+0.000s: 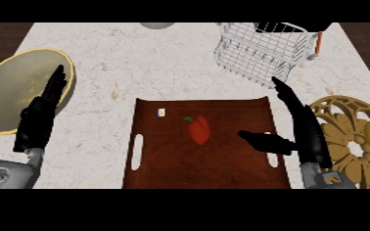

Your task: Pick the bell pepper from the tray and place it in the tiered basket

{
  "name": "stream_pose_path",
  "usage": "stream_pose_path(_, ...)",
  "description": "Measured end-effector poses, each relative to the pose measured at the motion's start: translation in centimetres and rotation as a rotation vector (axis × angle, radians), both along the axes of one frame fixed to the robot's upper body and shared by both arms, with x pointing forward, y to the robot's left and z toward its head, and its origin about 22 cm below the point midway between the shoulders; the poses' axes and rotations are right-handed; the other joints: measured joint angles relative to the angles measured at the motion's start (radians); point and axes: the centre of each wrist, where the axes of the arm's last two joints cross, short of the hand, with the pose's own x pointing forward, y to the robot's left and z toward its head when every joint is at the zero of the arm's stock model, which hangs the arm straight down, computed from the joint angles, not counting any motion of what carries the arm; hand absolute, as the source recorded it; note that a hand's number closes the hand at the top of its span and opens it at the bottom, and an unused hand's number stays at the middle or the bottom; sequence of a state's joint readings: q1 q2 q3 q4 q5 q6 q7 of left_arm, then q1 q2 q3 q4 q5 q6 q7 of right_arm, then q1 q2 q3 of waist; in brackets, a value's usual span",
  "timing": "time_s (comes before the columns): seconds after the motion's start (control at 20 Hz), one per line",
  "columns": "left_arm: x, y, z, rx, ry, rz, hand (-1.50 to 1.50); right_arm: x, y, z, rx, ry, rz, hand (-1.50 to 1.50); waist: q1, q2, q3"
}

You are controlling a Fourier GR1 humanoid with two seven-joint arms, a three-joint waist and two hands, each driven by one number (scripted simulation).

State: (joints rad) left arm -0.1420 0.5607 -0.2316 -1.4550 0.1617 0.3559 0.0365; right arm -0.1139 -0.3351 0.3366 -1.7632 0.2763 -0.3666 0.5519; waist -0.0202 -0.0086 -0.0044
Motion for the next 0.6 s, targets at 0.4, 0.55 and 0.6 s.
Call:
stream_pose_path(0.4,0.4,-0.9,0.0,0.0,0.002,-0.025,0.0,1.2,3.6,7.3,-0.254,0.229,0.177,-1.5,0.026,0.004,0.0)
stream_pose_path(0.55,0.5,-0.8,0.2,0.0,0.001,-0.028,0.0,2.6,5.5,9.0,-0.278,0.244,0.192,-1.5,0.032,0.006,0.001)
stream_pose_path(0.6,0.4,-1.0,-0.1,-0.003,0.0,-0.029,0.0,3.1,6.0,9.2,-0.285,0.254,0.194,-1.5,0.033,0.007,0.002)
